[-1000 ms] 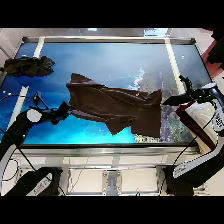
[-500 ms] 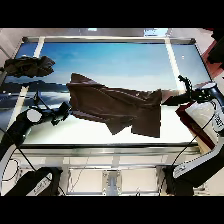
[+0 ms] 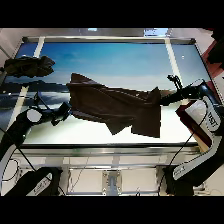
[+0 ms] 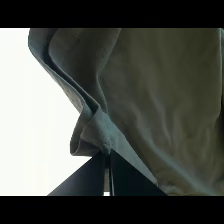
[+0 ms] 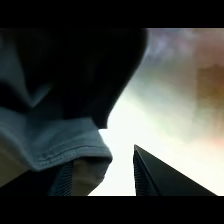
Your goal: Fold the shirts.
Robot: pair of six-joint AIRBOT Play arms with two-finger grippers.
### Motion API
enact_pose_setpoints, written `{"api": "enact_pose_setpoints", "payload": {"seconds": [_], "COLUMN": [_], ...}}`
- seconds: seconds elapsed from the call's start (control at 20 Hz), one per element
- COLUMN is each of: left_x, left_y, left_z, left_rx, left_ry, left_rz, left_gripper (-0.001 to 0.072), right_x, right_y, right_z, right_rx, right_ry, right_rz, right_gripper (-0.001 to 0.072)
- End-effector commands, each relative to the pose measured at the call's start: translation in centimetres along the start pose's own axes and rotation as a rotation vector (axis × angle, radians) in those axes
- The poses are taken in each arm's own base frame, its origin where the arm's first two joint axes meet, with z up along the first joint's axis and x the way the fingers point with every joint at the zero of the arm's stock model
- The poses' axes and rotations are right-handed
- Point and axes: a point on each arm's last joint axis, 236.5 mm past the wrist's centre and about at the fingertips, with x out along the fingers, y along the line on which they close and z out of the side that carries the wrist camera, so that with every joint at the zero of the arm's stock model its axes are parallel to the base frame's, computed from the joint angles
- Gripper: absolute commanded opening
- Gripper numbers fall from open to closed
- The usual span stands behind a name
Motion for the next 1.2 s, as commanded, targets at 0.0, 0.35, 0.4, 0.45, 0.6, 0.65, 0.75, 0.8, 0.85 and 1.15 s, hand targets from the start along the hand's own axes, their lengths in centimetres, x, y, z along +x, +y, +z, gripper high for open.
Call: {"api": "enact_pose_setpoints", "payload": {"seconds": [0.0, 0.35, 0.4, 0.45, 0.6, 0.65, 0.75, 0.8, 0.85, 1.15], "left_x": [0.0, 0.0, 0.0, 0.0, 0.0, 0.0, -0.1, -0.2, -0.5, -11.3], "left_y": [0.0, 0.0, 0.0, 0.0, 0.0, -0.1, -0.3, -0.7, -1.6, -12.7], "left_z": [0.0, 0.0, 0.0, 0.0, 0.0, 0.0, 0.3, 1.0, 2.1, 9.0], "left_rx": [0.001, 0.001, 0.001, 0.001, 0.000, -0.002, -0.001, -0.001, 0.004, 0.399], "left_ry": [0.000, 0.000, 0.000, 0.000, 0.001, 0.001, -0.013, -0.039, -0.080, -0.393], "left_rz": [0.000, 0.000, 0.000, 0.000, -0.001, -0.002, -0.009, -0.023, -0.047, -0.247], "left_gripper": [0.0014, 0.0014, 0.0014, 0.0014, 0.0014, 0.0014, 0.0014, 0.0014, 0.0014, 0.0013], "right_x": [0.4, 1.7, 1.8, 1.8, 1.6, 1.5, 0.8, 0.2, -0.6, -12.1], "right_y": [-1.5, 0.9, 1.5, 2.1, 3.1, 3.6, 4.7, 5.3, 6.0, 14.5], "right_z": [1.3, 1.7, 1.9, 2.0, 2.5, 2.8, 3.2, 3.4, 3.6, 5.5], "right_rx": [-0.028, -0.036, -0.034, -0.030, -0.015, -0.008, -0.010, -0.008, -0.002, 0.003], "right_ry": [-0.027, -0.014, -0.017, -0.023, -0.044, -0.057, -0.071, -0.073, -0.072, -0.168], "right_rz": [-0.086, -0.006, 0.015, 0.037, 0.084, 0.102, 0.135, 0.147, 0.154, 0.225], "right_gripper": [0.0443, 0.0432, 0.0397, 0.0375, 0.0114, 0.0034, 0.0034, 0.0033, 0.0033, 0.0033]}}
